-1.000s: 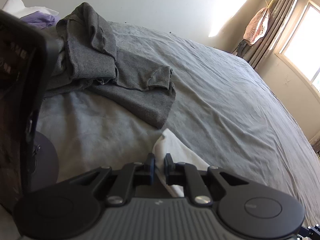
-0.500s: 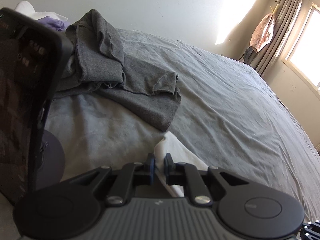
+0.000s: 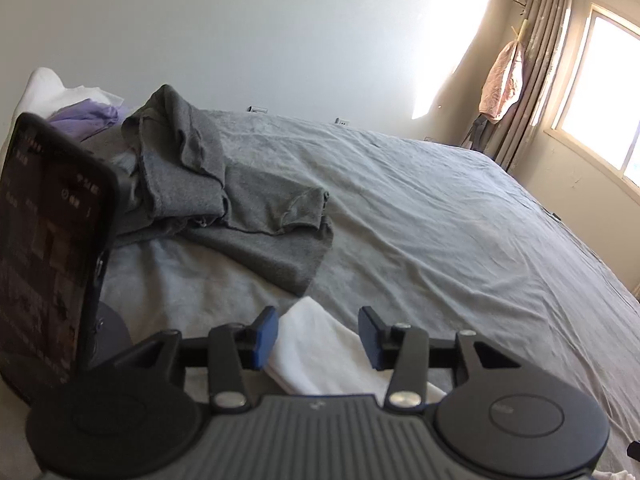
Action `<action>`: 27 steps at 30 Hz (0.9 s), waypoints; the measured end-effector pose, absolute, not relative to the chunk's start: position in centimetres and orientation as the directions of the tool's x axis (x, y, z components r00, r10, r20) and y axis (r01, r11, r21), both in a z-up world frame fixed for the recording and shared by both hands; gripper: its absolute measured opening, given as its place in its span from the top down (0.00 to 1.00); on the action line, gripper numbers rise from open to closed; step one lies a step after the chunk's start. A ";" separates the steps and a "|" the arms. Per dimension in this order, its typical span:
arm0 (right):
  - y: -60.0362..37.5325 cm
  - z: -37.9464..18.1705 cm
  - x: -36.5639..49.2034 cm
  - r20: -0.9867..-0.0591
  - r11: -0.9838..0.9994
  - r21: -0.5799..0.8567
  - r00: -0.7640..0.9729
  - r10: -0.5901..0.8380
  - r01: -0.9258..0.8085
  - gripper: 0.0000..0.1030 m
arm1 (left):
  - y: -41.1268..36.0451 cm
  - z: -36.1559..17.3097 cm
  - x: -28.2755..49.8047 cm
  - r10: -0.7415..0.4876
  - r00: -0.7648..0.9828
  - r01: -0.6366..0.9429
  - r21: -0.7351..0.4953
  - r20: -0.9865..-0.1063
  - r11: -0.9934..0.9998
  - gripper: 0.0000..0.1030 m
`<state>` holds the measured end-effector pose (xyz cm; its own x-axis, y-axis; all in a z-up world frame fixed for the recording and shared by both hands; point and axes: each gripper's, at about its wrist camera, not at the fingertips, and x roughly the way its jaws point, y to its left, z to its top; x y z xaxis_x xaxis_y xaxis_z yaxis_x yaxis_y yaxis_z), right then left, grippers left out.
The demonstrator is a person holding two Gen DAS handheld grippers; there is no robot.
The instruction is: Fold clothes
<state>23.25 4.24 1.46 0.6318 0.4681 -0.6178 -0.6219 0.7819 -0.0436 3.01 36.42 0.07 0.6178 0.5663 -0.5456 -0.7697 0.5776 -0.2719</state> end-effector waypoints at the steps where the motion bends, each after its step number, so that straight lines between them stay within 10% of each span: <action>1: 3.6 1.5 23.1 -0.621 0.790 -0.034 0.632 0.463 -0.612 0.87 | 35.9 0.3 3.1 0.560 0.632 -0.757 -0.270 -0.536 0.595 0.47; 11: 3.8 -0.1 19.5 -0.641 0.734 -0.030 0.576 0.506 -0.678 0.87 | 32.1 -2.0 6.5 0.382 0.689 -0.619 -0.226 -0.616 0.752 0.44; 15: 4.8 -0.9 21.3 -0.670 0.740 -0.049 0.572 0.473 -0.671 0.56 | 31.4 -2.6 7.2 0.350 0.692 -0.595 -0.223 -0.632 0.772 0.42; 17: 5.1 -1.4 22.0 -0.680 0.744 -0.022 0.556 0.478 -0.668 0.56 | 31.3 -2.7 7.4 0.342 0.692 -0.588 -0.221 -0.636 0.778 0.41; 19: 5.6 -2.2 22.3 -0.690 0.749 -0.016 0.550 0.471 -0.662 0.92 | 31.1 -2.8 7.6 0.331 0.688 -0.585 -0.224 -0.646 0.780 0.40; 27: 6.5 -3.0 21.6 -0.570 0.756 -0.021 0.629 0.528 -0.654 0.93 | 30.7 -3.1 7.8 0.317 0.682 -0.572 -0.211 -0.659 0.793 0.36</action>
<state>21.59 6.49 -3.04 0.6294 0.5283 -0.5699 -0.6540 0.7562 -0.0212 7.77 30.73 -3.06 0.6820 0.3167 -0.6592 -0.5722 0.7925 -0.2112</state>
